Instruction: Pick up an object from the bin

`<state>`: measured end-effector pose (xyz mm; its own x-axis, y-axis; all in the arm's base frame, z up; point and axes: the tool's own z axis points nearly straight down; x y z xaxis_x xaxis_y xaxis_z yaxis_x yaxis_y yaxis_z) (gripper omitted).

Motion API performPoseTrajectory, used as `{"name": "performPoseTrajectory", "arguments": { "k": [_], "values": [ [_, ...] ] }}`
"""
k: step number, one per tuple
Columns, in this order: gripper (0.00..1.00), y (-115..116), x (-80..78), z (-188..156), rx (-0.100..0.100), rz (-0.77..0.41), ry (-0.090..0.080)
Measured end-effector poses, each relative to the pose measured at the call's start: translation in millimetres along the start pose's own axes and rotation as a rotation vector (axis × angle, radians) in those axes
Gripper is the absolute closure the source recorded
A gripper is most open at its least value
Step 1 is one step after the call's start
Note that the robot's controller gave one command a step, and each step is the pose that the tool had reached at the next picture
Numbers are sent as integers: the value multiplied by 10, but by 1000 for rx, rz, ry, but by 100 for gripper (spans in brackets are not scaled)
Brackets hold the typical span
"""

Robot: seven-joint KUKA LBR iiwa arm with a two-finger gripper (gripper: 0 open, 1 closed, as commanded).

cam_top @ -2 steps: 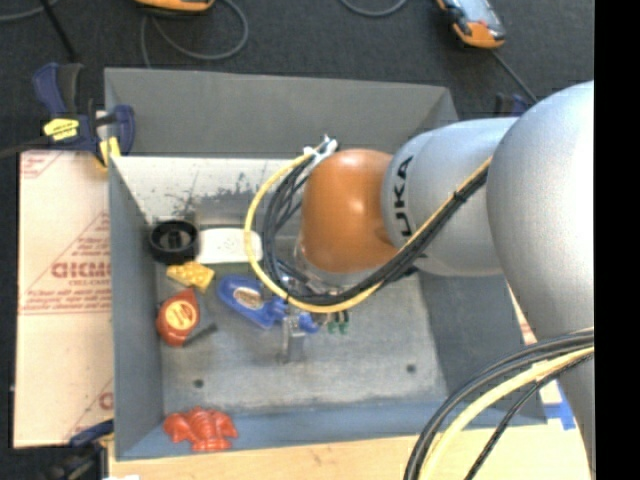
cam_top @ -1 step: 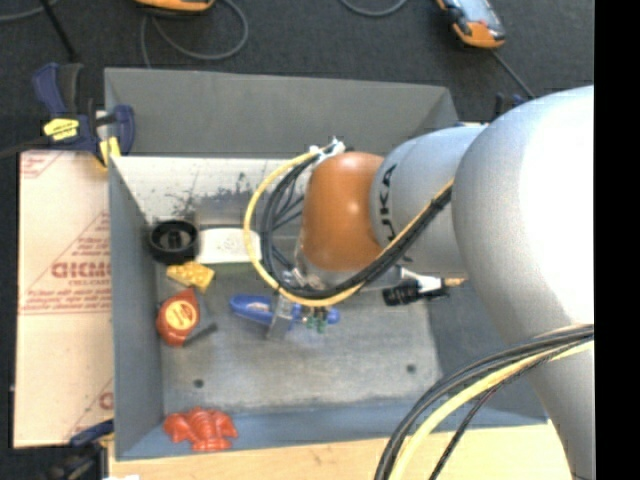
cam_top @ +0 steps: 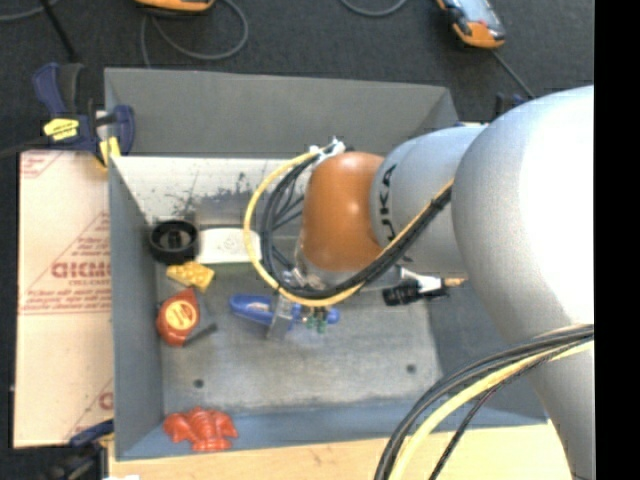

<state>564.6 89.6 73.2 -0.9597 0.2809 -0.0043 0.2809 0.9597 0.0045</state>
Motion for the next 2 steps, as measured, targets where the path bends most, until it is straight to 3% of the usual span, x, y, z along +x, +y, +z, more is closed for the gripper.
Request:
{"name": "performPoseTrajectory", "arguments": {
  "k": [2],
  "values": [
    [100,-1,-3,-30,1,0,0]
  ]
}}
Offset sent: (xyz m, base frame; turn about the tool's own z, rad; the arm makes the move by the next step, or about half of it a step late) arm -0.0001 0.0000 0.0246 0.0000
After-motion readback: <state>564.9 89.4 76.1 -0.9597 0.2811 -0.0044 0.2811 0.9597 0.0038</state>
